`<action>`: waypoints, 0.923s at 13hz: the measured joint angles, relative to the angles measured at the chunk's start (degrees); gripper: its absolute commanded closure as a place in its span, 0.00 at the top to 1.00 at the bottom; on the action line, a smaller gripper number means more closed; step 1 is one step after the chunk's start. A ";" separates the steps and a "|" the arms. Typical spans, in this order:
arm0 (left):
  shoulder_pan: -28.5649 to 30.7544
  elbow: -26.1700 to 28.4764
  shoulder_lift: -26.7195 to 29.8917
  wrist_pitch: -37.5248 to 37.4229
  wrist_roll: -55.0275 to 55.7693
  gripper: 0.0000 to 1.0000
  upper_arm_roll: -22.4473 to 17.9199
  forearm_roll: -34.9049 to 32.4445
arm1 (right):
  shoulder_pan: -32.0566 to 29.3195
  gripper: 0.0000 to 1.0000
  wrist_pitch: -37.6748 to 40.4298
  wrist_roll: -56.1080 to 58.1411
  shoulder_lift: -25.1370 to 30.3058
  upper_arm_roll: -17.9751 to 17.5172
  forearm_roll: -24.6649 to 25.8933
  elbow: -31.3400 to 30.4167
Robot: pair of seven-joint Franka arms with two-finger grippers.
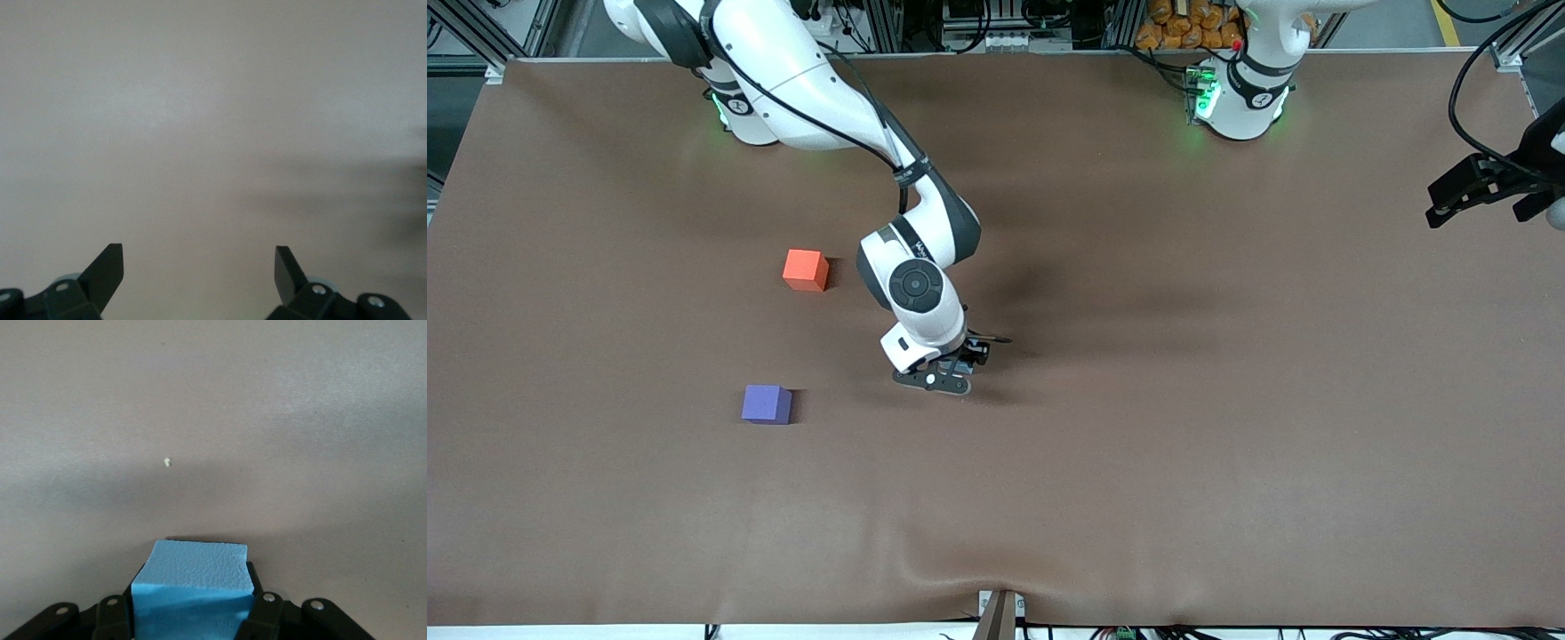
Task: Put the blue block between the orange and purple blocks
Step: 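Carry the blue cube with the right gripper between orange and purple cubes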
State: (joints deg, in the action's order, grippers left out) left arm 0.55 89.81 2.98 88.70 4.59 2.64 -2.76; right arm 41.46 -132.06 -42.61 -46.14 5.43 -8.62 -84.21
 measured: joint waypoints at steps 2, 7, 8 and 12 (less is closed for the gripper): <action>0.00 0.00 -0.01 -0.03 0.00 1.00 0.00 0.00 | -0.08 0.00 3.68 0.35 1.29 0.45 0.00 0.84; 0.10 0.05 -0.12 -0.09 0.00 1.00 0.00 0.00 | -10.19 0.00 13.99 18.13 16.06 2.07 0.07 -6.25; 0.15 0.05 -0.12 -0.10 0.00 1.00 0.00 0.00 | -13.67 0.00 14.20 22.95 19.53 2.10 0.06 -10.48; 0.24 0.29 -0.32 -0.16 0.00 1.00 0.00 0.00 | -19.04 0.00 13.58 27.82 25.97 2.24 2.51 -23.25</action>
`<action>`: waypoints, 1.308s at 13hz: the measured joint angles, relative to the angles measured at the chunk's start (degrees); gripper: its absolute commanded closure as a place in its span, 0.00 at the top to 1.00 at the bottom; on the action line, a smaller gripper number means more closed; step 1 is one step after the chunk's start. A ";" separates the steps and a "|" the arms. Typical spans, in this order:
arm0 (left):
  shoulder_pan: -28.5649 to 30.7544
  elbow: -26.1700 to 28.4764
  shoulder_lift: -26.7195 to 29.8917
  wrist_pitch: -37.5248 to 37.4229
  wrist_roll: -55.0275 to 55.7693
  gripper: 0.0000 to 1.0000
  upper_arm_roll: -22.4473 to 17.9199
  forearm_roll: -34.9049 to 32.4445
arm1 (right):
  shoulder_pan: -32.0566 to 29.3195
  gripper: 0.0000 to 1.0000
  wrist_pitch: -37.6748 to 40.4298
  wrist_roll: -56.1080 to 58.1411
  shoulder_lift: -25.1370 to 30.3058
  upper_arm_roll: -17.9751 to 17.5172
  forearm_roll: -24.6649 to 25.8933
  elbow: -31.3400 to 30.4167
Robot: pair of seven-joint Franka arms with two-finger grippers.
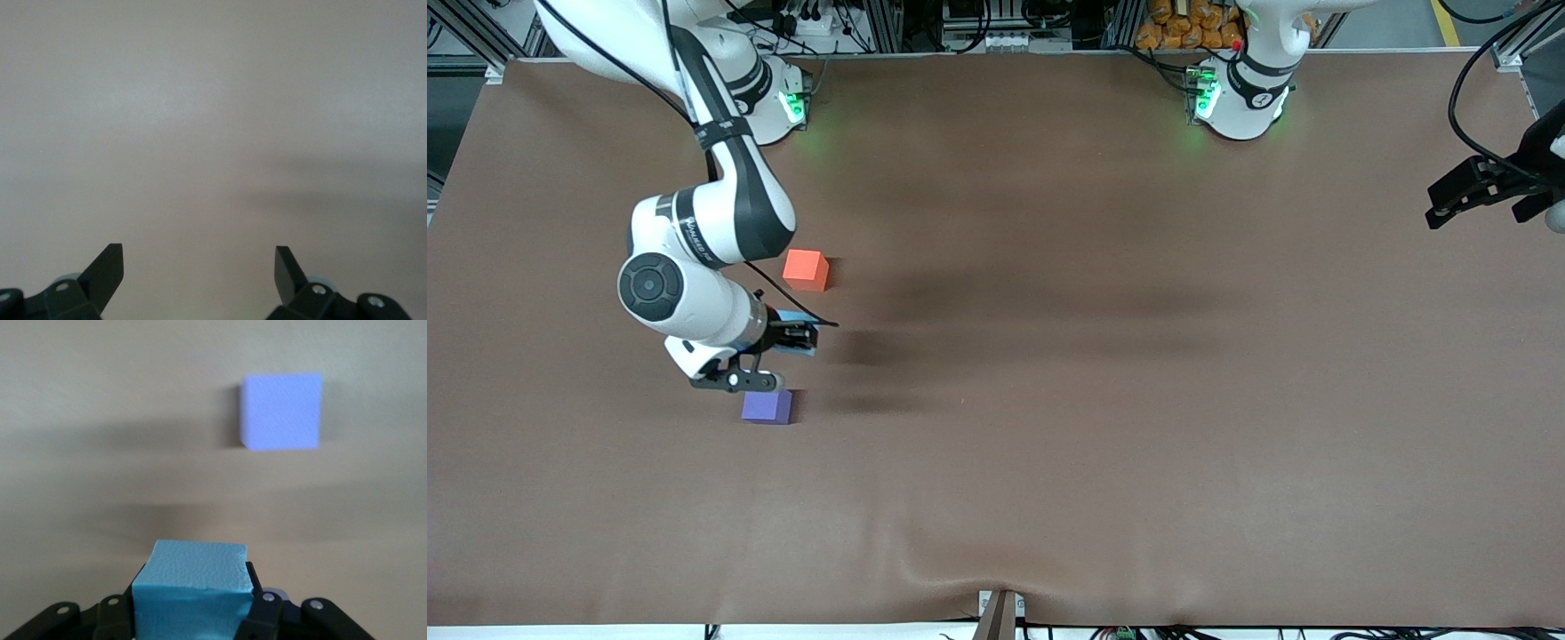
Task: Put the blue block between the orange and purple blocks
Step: 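Carry the blue cube with the right gripper between orange and purple cubes, then lower the blue cube onto the table and open the right gripper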
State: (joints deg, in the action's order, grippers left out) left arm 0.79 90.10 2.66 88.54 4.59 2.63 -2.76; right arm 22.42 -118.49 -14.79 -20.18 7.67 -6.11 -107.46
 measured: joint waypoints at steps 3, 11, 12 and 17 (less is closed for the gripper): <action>0.01 0.06 -0.32 -0.01 -0.10 1.00 0.01 0.00 | -1.19 0.00 -3.72 1.24 0.10 0.05 1.39 -4.29; -0.03 0.19 -0.50 -0.08 -0.15 1.00 0.67 0.00 | -2.15 0.03 -19.56 3.67 -0.60 -0.07 1.59 -15.15; -0.03 0.33 -0.50 -0.15 -0.15 1.00 0.93 0.00 | -2.15 0.04 -20.08 3.68 -1.00 -0.08 1.59 -15.18; -0.03 0.74 -0.53 -0.27 -0.15 1.00 1.13 0.00 | -2.15 1.00 -21.25 3.68 -3.46 -0.12 1.58 -15.22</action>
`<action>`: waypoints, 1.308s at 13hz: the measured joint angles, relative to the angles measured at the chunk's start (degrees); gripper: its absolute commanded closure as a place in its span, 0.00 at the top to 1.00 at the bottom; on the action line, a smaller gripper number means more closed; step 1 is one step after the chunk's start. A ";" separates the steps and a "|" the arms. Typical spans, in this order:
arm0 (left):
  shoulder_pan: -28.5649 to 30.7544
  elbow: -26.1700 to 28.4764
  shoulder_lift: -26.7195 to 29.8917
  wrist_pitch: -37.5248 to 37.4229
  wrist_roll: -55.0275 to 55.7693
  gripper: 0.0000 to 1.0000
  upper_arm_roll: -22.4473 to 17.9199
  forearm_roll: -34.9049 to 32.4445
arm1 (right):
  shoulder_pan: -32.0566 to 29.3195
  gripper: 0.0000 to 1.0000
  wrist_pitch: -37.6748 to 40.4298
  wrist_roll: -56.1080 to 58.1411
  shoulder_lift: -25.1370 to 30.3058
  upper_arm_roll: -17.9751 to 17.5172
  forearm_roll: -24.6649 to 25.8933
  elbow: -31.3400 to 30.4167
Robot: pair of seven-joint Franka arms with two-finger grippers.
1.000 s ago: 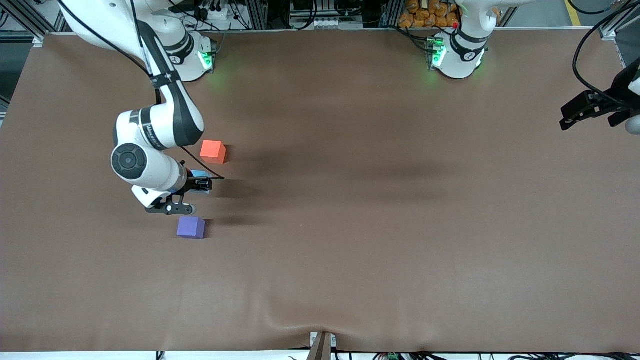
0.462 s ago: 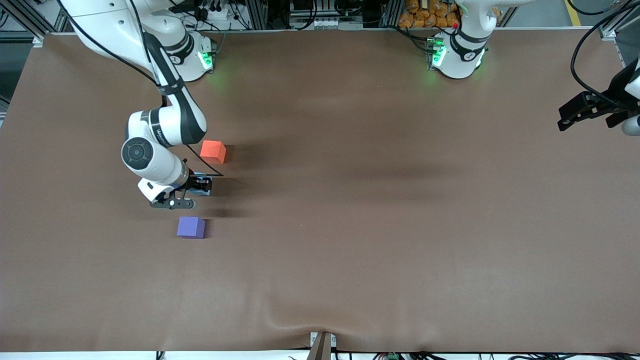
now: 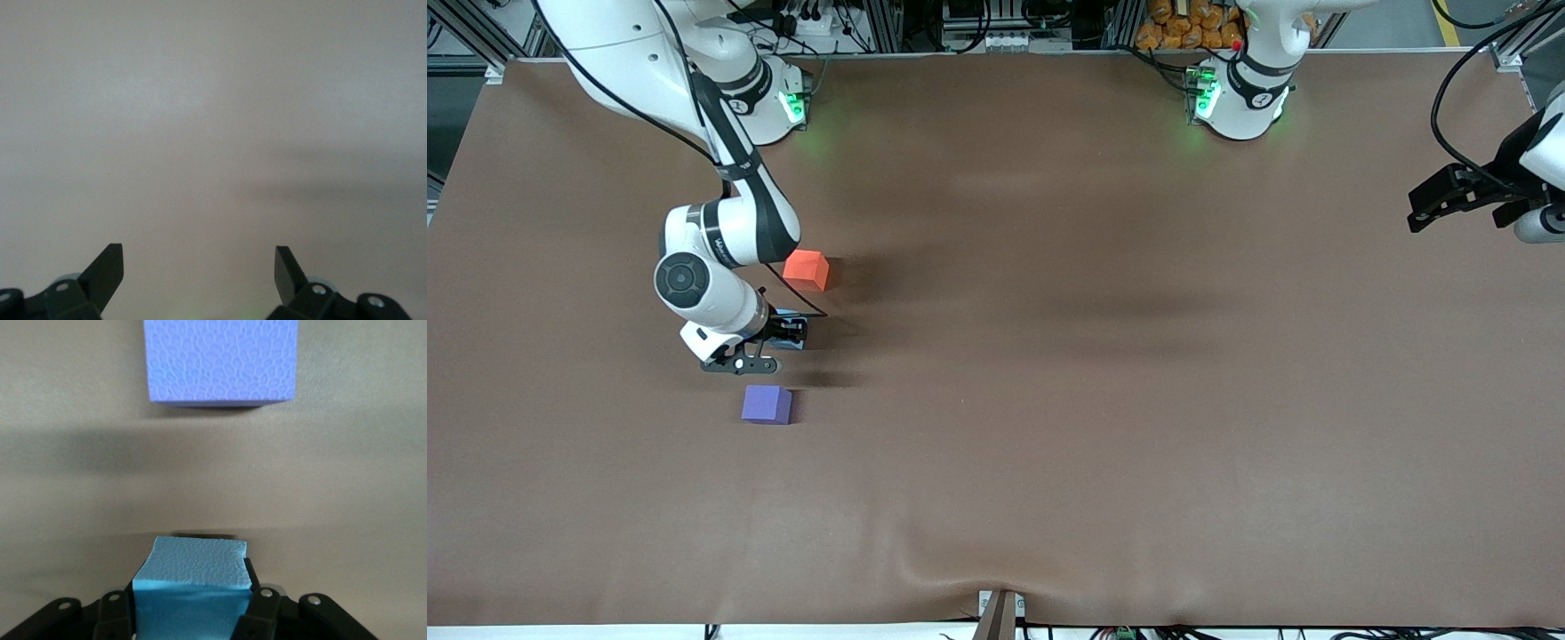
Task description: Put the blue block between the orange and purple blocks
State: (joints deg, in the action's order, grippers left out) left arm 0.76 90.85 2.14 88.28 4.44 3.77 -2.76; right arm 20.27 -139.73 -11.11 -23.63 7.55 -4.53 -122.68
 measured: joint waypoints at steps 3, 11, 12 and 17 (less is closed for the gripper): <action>0.00 0.07 -0.04 0.00 0.00 1.00 0.00 0.00 | 0.00 1.00 -0.19 0.00 -0.37 -0.03 0.00 0.15; 0.02 0.08 -0.04 0.00 0.00 1.00 -0.03 0.00 | -5.95 1.00 30.94 1.31 11.04 0.36 0.00 18.46; 0.02 0.08 -0.04 0.00 0.00 1.00 -0.03 0.00 | -7.94 1.00 33.75 3.11 12.56 0.40 0.00 20.88; 0.03 0.11 -0.04 0.00 0.00 1.00 -0.05 0.00 | -16.35 1.00 41.01 13.68 20.48 0.27 0.02 22.80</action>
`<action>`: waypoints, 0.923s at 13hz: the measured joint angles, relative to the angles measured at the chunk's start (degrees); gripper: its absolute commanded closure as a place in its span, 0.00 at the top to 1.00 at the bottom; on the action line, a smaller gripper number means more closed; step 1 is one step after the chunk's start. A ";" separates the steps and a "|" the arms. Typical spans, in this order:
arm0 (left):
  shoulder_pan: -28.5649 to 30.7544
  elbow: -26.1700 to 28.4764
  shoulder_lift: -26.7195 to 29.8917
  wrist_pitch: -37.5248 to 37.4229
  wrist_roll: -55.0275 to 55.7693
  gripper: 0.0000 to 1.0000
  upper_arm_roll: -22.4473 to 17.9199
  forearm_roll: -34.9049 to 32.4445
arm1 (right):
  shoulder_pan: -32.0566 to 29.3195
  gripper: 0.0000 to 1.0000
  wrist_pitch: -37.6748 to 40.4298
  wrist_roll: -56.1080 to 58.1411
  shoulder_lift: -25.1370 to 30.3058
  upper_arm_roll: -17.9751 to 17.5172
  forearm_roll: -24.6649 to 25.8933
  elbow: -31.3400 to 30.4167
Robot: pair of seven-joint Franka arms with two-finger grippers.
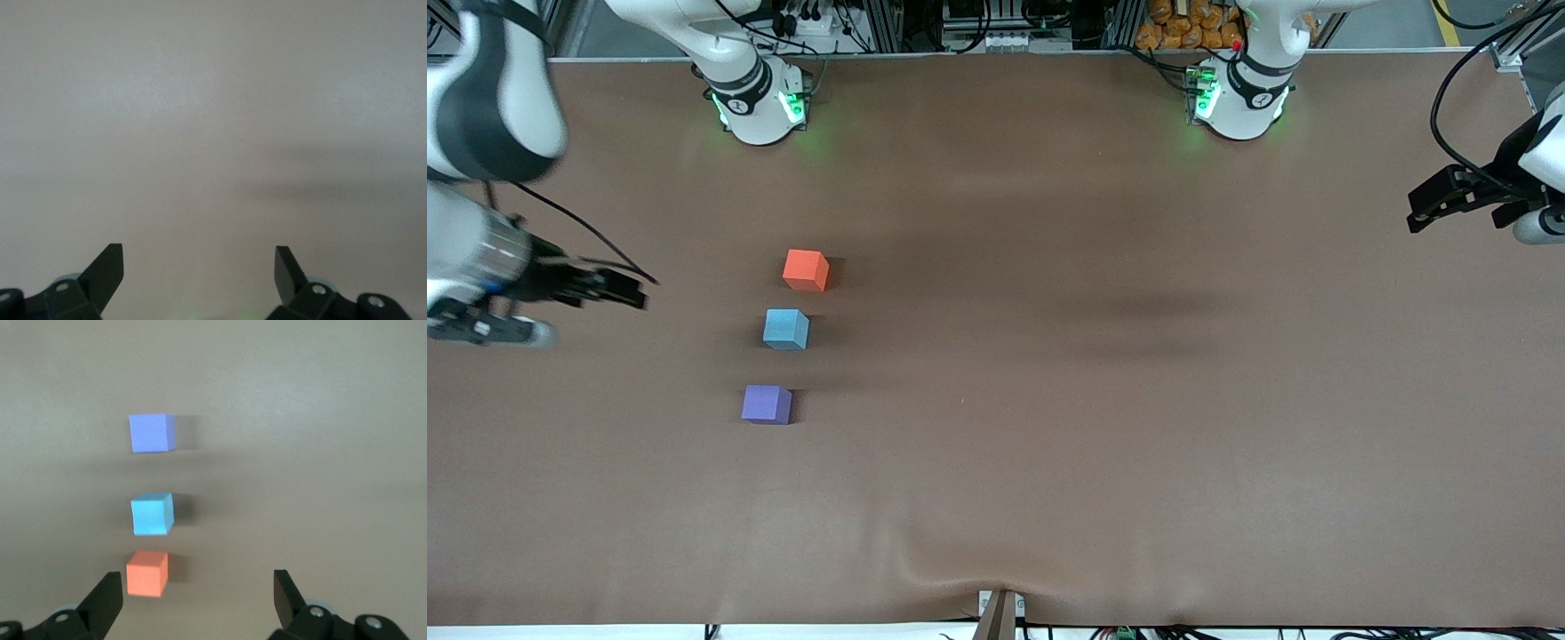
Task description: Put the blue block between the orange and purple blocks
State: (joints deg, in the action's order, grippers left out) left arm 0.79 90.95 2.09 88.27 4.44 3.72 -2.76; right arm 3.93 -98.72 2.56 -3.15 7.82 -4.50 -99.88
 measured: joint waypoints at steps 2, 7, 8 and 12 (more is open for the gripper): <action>0.00 -0.01 0.00 0.00 0.00 1.00 -0.01 0.00 | -1.33 1.00 4.70 2.31 2.66 -0.23 0.02 2.07; 0.02 0.01 0.00 0.00 0.00 1.00 -0.04 0.00 | -4.90 1.00 15.48 2.57 3.94 -5.83 1.50 10.24; 0.02 0.01 0.00 0.00 0.00 1.00 -0.04 0.00 | -5.34 1.00 15.77 2.57 3.95 -6.18 1.53 10.57; 0.00 -0.04 0.03 -0.54 0.00 1.00 0.13 0.41 | -5.52 1.00 15.82 2.59 3.95 -6.23 1.59 10.74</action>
State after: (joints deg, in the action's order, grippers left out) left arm 0.79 90.91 2.12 87.74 4.44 3.85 -2.35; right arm -1.60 -82.90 5.15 0.79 1.59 -2.91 -89.13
